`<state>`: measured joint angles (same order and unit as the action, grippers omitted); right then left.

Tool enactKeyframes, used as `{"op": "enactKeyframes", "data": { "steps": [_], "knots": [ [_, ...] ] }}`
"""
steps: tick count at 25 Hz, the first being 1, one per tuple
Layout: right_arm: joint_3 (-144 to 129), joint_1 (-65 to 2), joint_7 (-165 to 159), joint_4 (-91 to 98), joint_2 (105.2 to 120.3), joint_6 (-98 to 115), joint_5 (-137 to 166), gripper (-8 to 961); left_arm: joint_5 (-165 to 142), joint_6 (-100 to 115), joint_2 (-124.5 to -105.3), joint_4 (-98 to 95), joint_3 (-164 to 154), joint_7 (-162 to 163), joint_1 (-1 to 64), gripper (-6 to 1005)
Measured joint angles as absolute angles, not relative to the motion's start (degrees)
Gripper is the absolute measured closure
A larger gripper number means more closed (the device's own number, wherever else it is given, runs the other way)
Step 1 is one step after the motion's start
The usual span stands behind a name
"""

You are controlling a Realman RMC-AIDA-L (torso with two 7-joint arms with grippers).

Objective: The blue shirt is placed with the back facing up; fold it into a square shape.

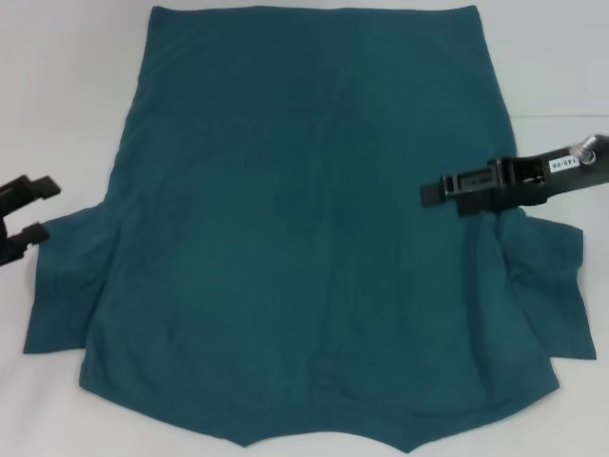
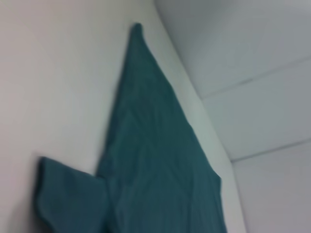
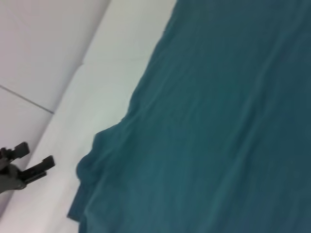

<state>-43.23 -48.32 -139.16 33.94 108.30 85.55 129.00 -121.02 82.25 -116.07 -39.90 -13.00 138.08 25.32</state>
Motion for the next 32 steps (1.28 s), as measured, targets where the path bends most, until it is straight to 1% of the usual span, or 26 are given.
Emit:
{"op": "enactKeyframes", "data": {
  "steps": [6, 17, 32],
  "knots": [
    [-43.2, -49.7, -139.8, 34.0, 108.50, 85.0, 130.1, 29, -121.1, 77.6, -116.23, -39.0, -12.9, 137.9, 24.4, 198],
    [-43.2, -49.2, -139.4, 34.0, 108.67, 85.2, 129.8, 28, -121.7, 68.3, -116.61, -34.4, -13.6, 136.1, 24.3, 209],
    [-42.7, -49.3, -137.7, 34.0, 108.68, 86.1, 129.7, 28, -121.3, 64.9, -116.80, -31.0, -13.3, 127.6, 25.0, 224]
  ]
}}
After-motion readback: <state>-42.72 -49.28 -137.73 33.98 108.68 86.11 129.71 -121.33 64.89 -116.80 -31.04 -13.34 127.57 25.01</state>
